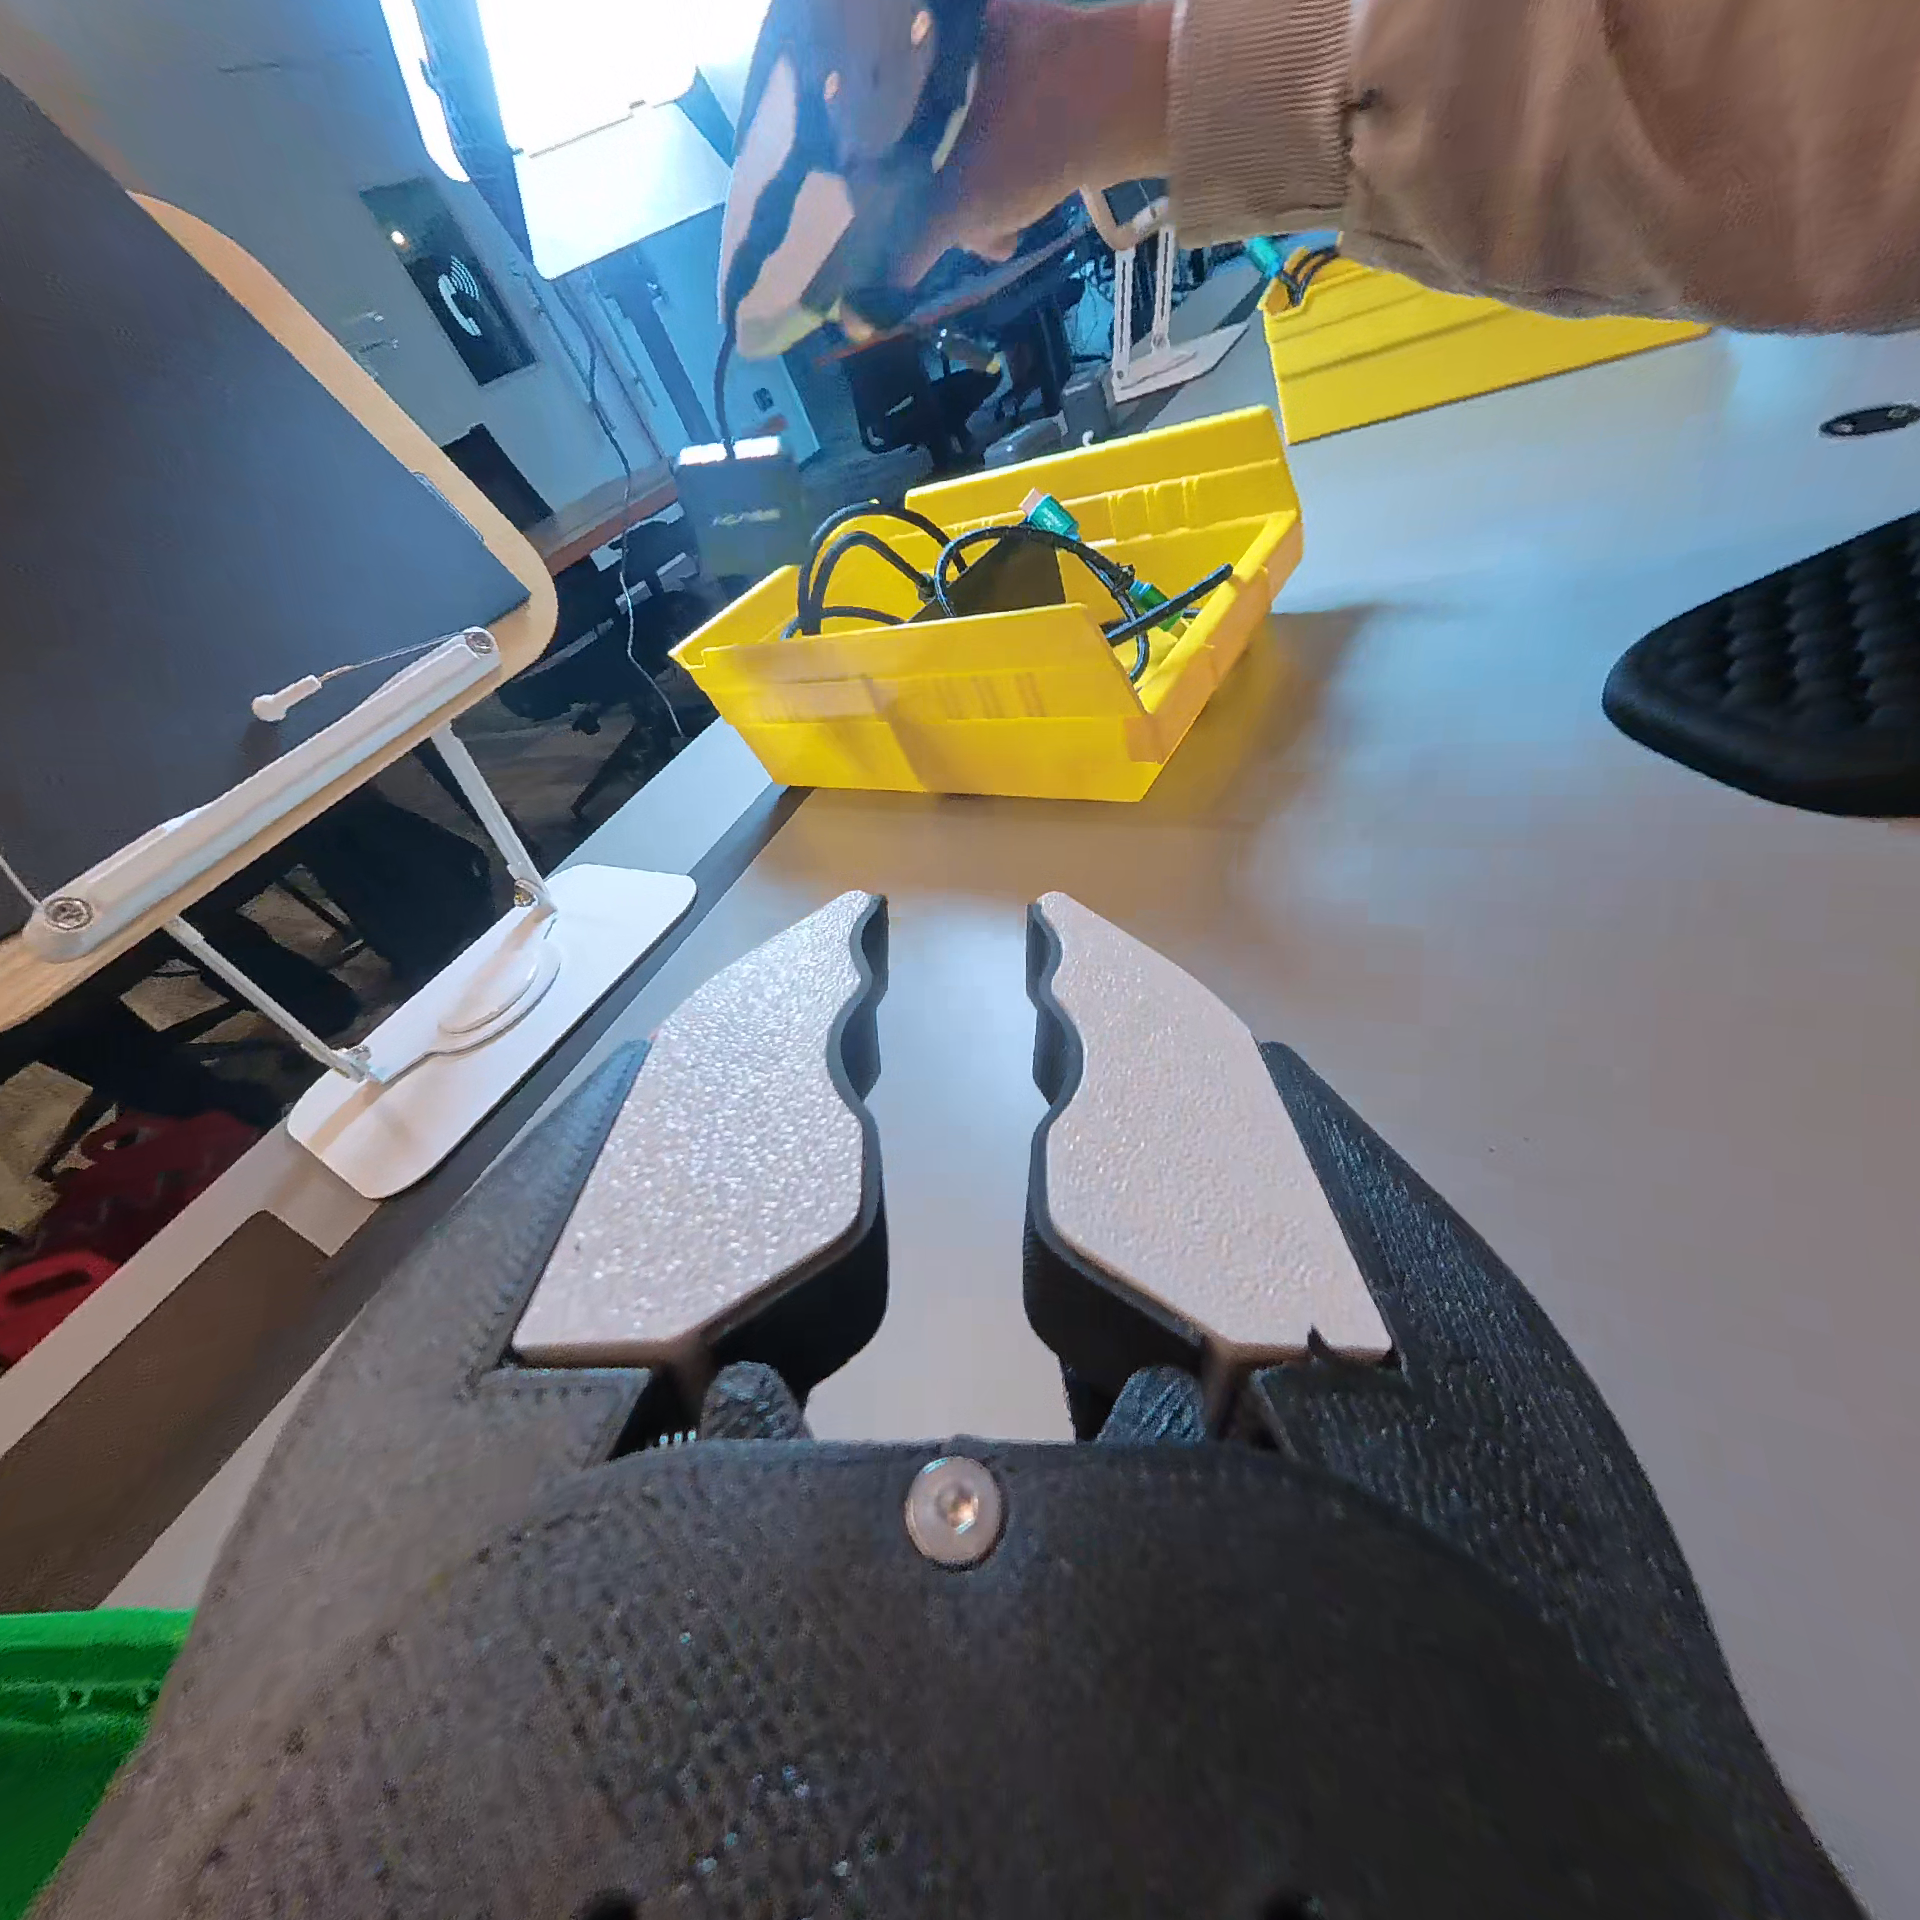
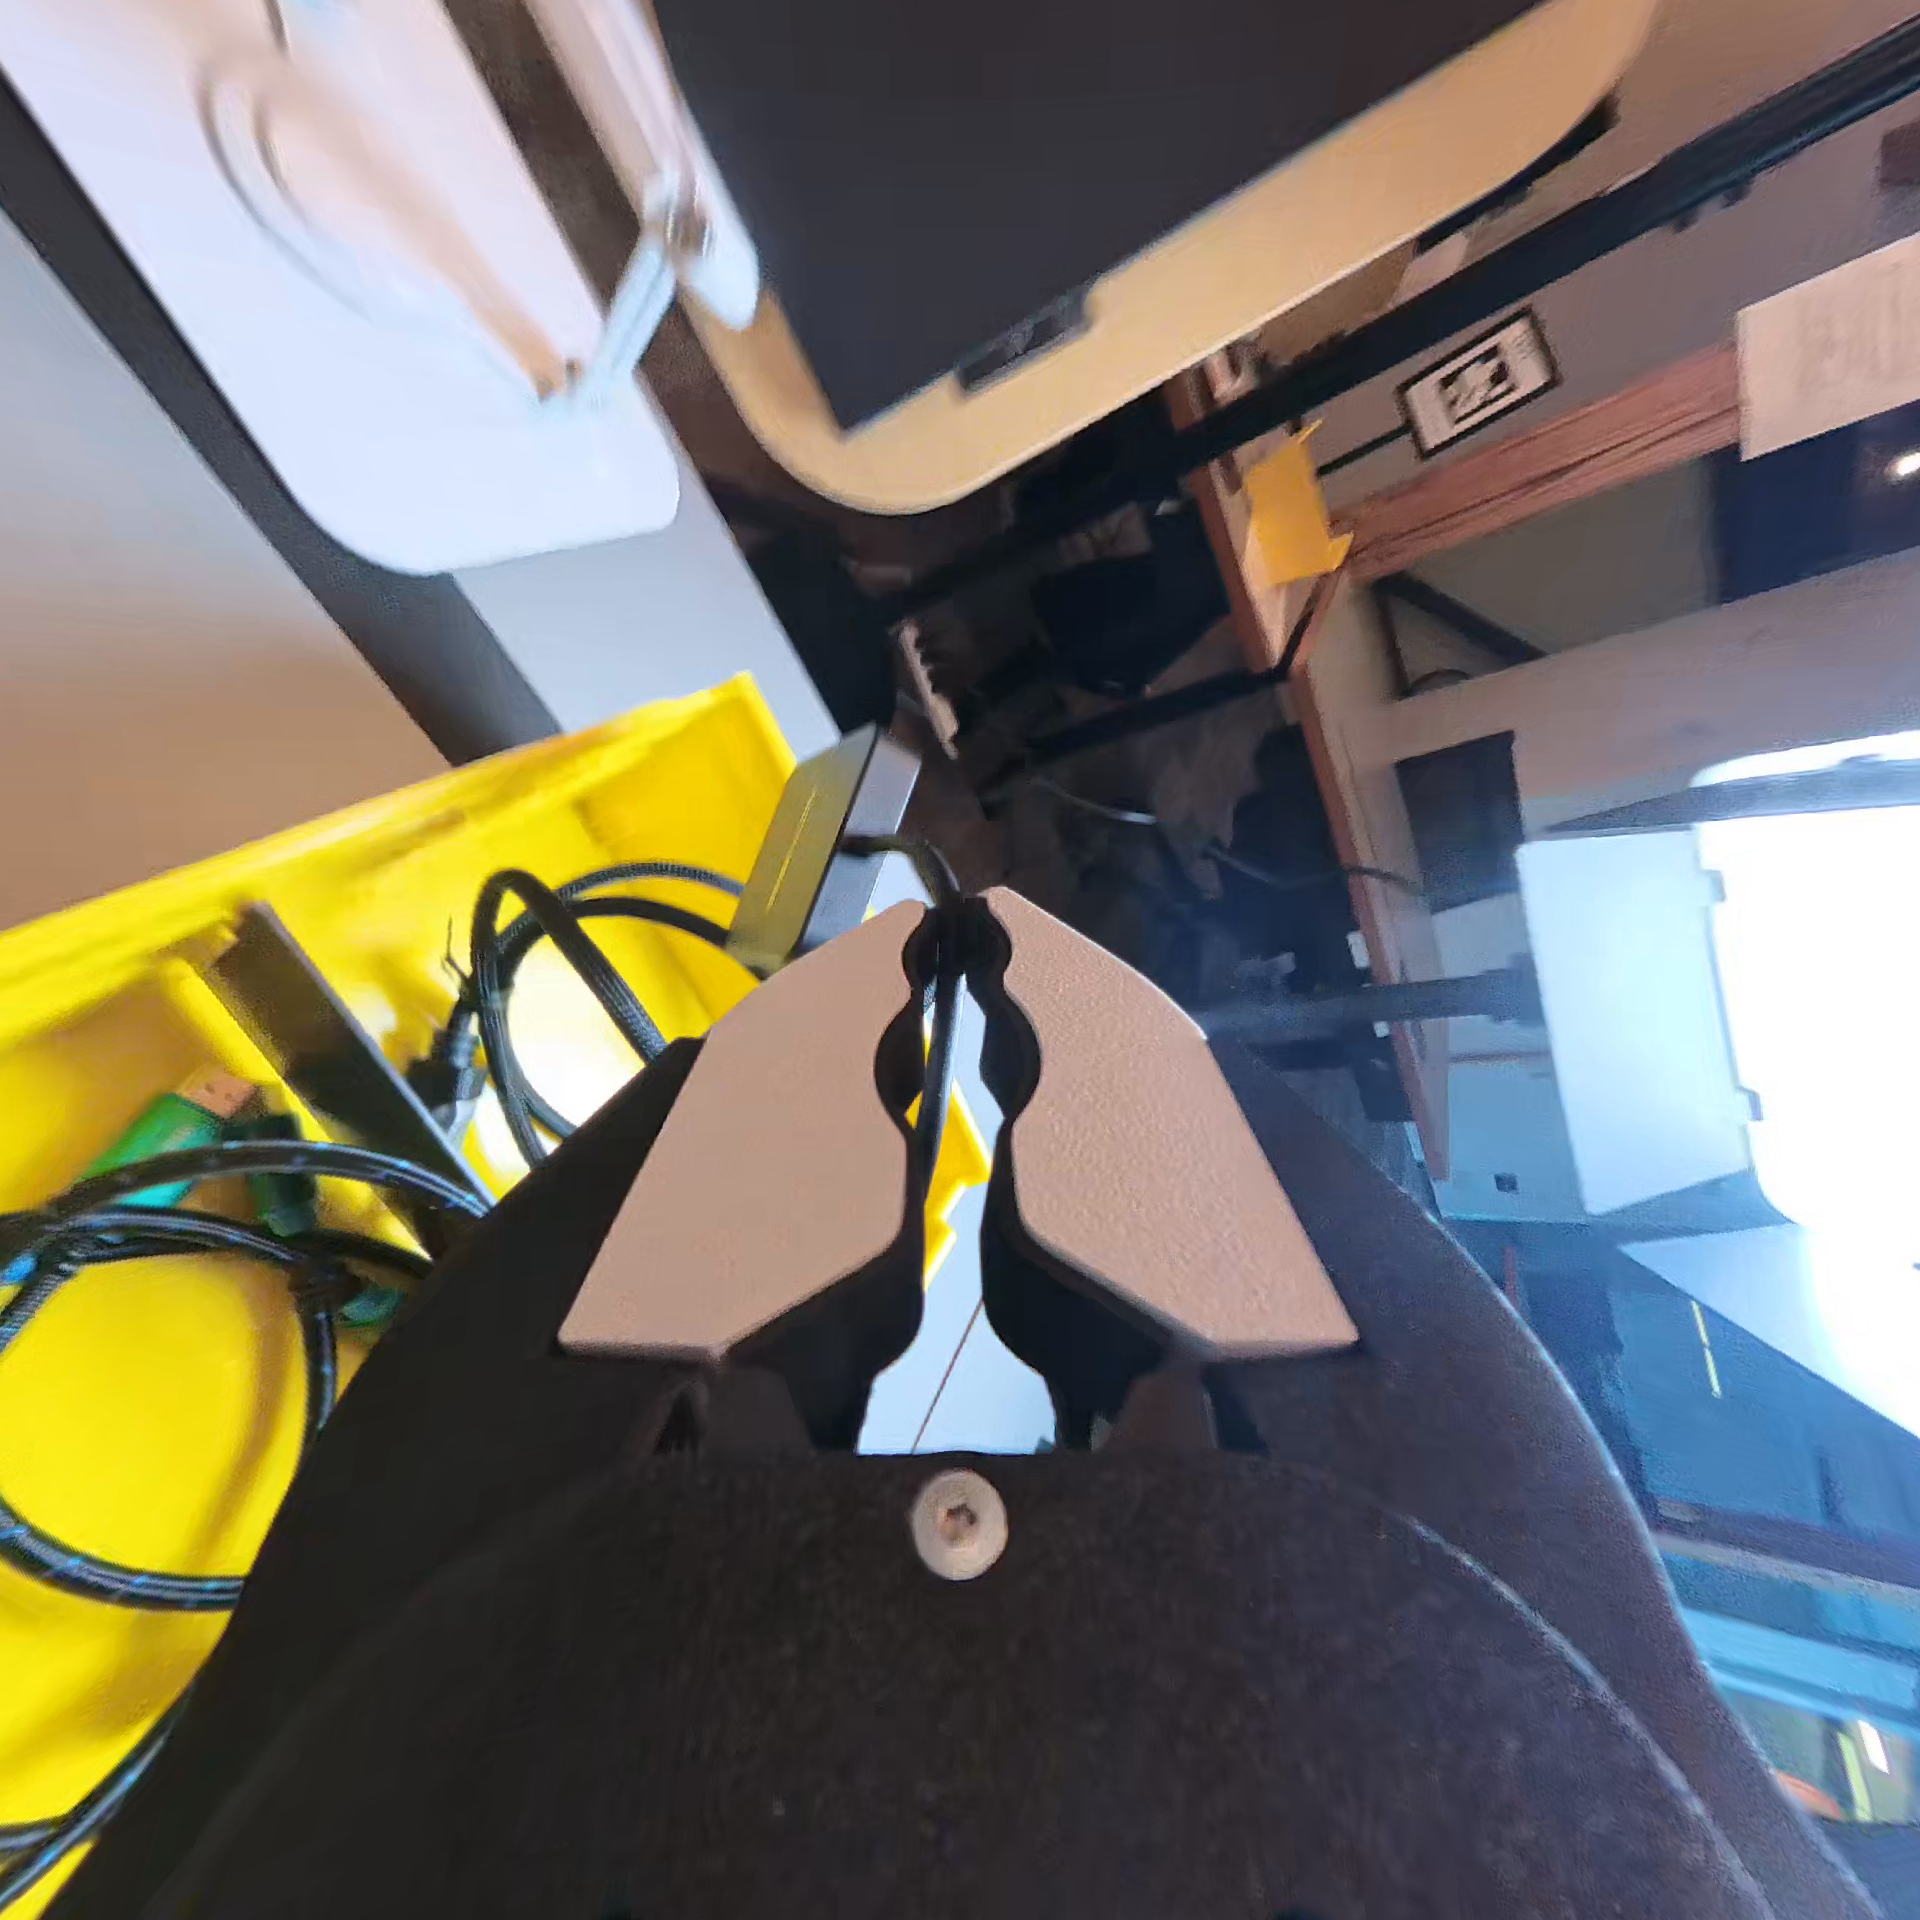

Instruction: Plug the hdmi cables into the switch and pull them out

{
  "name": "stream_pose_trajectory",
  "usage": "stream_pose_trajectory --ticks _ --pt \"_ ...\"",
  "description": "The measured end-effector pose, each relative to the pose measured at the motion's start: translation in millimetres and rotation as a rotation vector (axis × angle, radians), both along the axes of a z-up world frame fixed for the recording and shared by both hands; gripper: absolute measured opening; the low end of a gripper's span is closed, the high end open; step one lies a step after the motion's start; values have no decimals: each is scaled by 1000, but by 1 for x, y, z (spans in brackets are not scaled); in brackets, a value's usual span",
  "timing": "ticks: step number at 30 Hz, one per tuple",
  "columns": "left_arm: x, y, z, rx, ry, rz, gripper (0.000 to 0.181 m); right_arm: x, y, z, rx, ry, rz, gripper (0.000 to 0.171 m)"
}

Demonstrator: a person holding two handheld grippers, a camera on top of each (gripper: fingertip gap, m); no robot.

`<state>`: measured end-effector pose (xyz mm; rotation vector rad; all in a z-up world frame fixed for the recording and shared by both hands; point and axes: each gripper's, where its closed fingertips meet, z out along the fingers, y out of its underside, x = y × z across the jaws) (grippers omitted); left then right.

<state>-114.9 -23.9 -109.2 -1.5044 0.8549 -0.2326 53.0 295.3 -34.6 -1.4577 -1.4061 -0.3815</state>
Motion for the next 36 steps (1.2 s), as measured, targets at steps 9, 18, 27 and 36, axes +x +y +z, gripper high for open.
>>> stream_pose_trajectory --ticks 9,18,27,36 --pt "3 0 -8 -18 29 -11 24 53 41 -89 -194 -242 -202 19" --pt "-6 5 -8 -40 21 34 27 67 20 -12 -235 233 -159 28" --pt "-60 -5 -9 -89 181 233 32 40 -126 12 -402 595 242 33" --pt "-209 -63 -95 -458 635 567 42 69 -200 -134 -541 -82 288 44"
